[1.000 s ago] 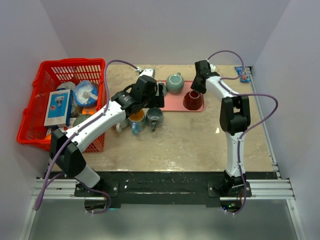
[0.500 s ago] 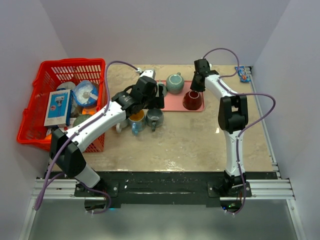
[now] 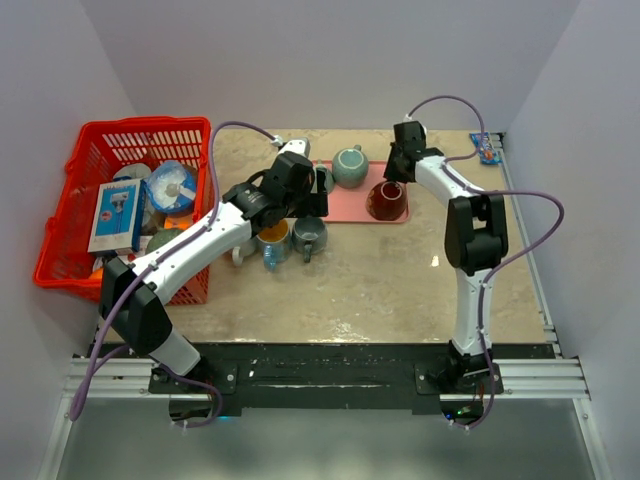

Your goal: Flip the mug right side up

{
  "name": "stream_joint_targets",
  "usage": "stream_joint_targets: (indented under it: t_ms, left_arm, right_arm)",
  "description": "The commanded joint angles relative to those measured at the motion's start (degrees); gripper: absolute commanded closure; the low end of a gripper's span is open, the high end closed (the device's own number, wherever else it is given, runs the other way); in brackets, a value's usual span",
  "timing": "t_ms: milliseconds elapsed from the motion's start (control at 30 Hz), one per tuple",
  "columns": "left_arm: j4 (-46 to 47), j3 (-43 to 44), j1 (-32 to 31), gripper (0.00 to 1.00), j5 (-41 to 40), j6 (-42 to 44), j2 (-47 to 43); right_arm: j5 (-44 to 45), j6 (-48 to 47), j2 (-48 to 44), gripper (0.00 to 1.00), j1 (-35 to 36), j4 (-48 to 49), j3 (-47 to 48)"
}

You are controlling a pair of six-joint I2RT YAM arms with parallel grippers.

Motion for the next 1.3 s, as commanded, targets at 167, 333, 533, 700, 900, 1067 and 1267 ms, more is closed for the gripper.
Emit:
stream_joint_targets:
  t_ms: [167, 333, 533, 700, 900, 1067, 1267]
  left_arm:
    - [2.4, -0.4, 0.2, 0.07, 0.6, 0.9, -0.9]
    - [2.9, -0.3, 0.2, 0.07, 1.0, 1.1, -0.9]
    - [3.3, -0.2, 0.2, 0.07, 1.4, 1.6, -1.1]
    - [4.6, 0.2, 0.4, 0.07, 2.2, 2.5, -1.0]
    - [7.5, 2.9, 0.3, 0.07, 5.2, 5.4, 0.2]
    - [10.4, 4.1, 0.6, 0.07, 9.5, 7.7, 0.4]
    - [15.1, 3.8, 1.3, 0.06, 17.1, 8.3, -0.5]
  right_arm:
    - [-4.5, -1.4, -13.3, 1.0, 0.1, 13.5, -9.5]
    - [-8.9, -1.1, -19.1, 1.0, -0.6, 23.7, -17.8]
    - [-18.8, 2.3, -25.5, 1.0, -3.4, 36.0, -27.3]
    - [-31.2, 8.4, -28.9, 1.0, -7.4, 43.8, -31.9]
    - [-40.2, 11.7, -32.4, 1.0, -8.3, 48.4, -35.0]
    - [-45.2, 17.7, -36.2, 1.0, -8.3, 54.1, -38.6]
    - [-53.6, 26.9, -39.7, 1.0, -8.4, 67.0, -42.6]
